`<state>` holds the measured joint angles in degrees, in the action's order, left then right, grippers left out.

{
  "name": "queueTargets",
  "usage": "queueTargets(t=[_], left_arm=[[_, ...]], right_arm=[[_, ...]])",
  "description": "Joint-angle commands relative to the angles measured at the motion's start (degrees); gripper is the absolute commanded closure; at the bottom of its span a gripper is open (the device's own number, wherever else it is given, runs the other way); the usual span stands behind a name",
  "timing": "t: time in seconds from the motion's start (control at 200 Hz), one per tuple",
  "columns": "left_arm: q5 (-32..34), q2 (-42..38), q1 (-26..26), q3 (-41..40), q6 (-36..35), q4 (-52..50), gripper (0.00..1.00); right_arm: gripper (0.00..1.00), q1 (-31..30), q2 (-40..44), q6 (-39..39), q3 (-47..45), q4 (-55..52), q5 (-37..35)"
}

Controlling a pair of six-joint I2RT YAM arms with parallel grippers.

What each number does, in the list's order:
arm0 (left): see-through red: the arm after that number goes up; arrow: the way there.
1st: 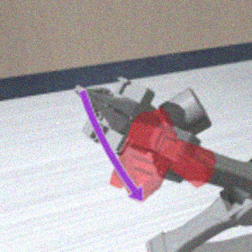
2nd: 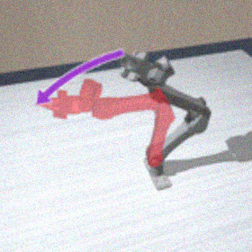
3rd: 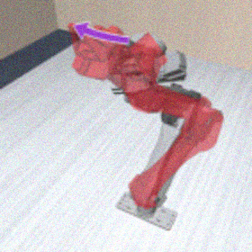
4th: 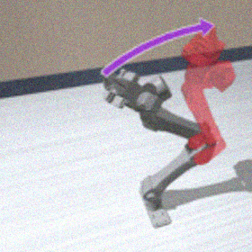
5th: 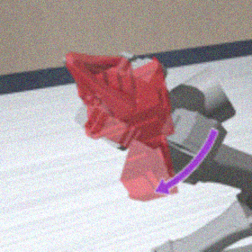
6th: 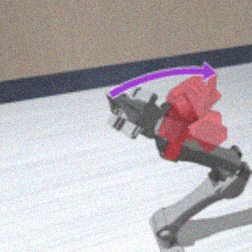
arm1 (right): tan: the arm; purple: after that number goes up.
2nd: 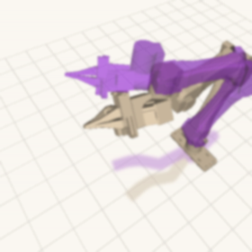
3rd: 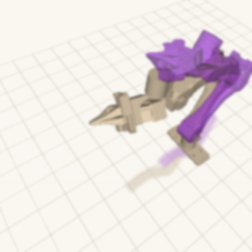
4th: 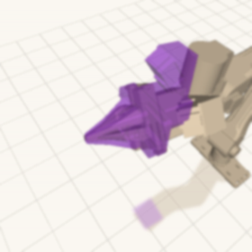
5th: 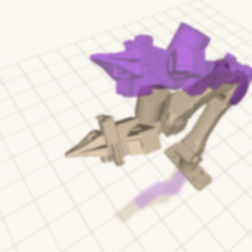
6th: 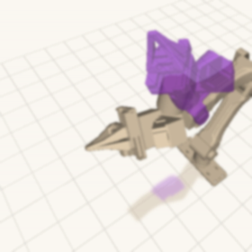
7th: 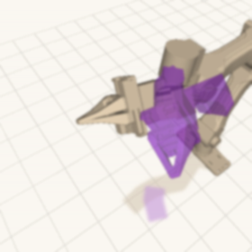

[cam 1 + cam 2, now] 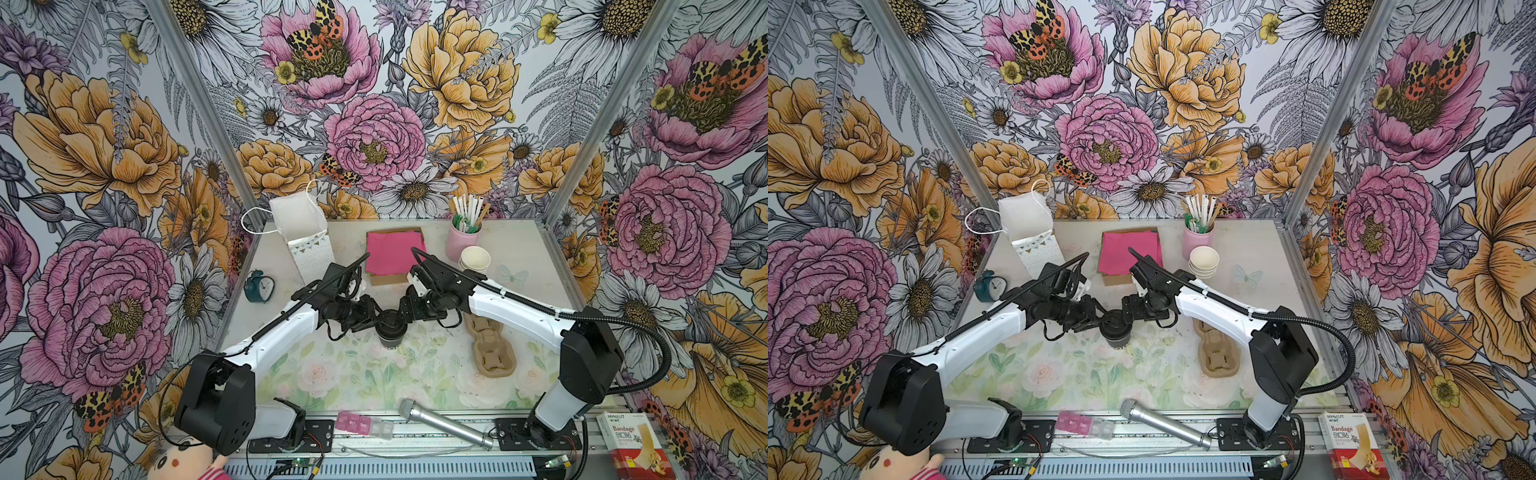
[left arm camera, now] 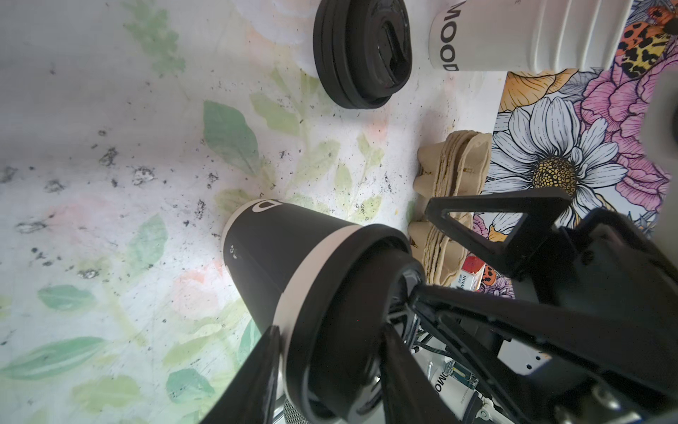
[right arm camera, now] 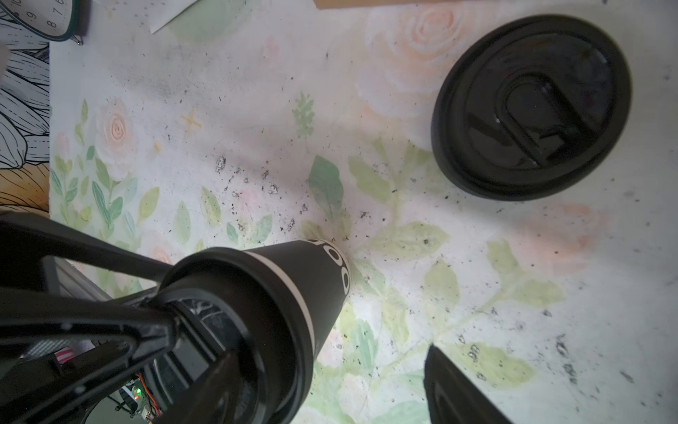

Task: Pack a coffee takeout order
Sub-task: Close the lid on the coffee cup.

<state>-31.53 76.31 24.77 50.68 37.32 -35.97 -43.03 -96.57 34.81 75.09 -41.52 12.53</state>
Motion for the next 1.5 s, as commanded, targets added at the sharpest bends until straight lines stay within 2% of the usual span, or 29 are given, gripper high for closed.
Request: queueTargets(t=[0.0, 0.46, 0.64, 0.87, 1.11, 1.436, 1.496], left_arm=[[2.47, -1.58, 0.86, -1.63, 1.23, -0.99, 0.58], [4.96, -6.49, 3.03, -4.43, 5.7, -0.95, 0.62], [4.82, -6.54, 2.53, -2.58, 5.7, -0.96, 0.56], [3.64, -6.05, 1.06, 0.42, 4.86, -0.95, 0.43], [2.37, -8.78, -3.04, 2.61, 3.54, -1.1, 0.39], [7.31, -13.98, -4.69, 6.24, -3.36, -2.49, 0.32], [7.88, -13.99, -4.74, 6.54, -6.01, -2.97, 0.3]], right_arm=[[0.21, 0.4, -3.99, -2.87, 0.22, -2.99, -1.67], [0.23, 0.33, -6.96, -6.59, 4.22, -2.87, 2.04], [0.23, 0.31, -6.37, -7.28, 5.74, -2.87, 1.57], [0.14, 0.56, -4.87, -5.87, 11.75, -2.93, 0.47], [0.15, 0.23, 1.05, -1.6, 8.5, -2.78, -1.6], [0.19, -2.08, 11.68, 5.69, 2.41, -2.92, -8.03], [0.19, -4.65, 13.11, 6.25, 0.84, -2.9, -9.06]])
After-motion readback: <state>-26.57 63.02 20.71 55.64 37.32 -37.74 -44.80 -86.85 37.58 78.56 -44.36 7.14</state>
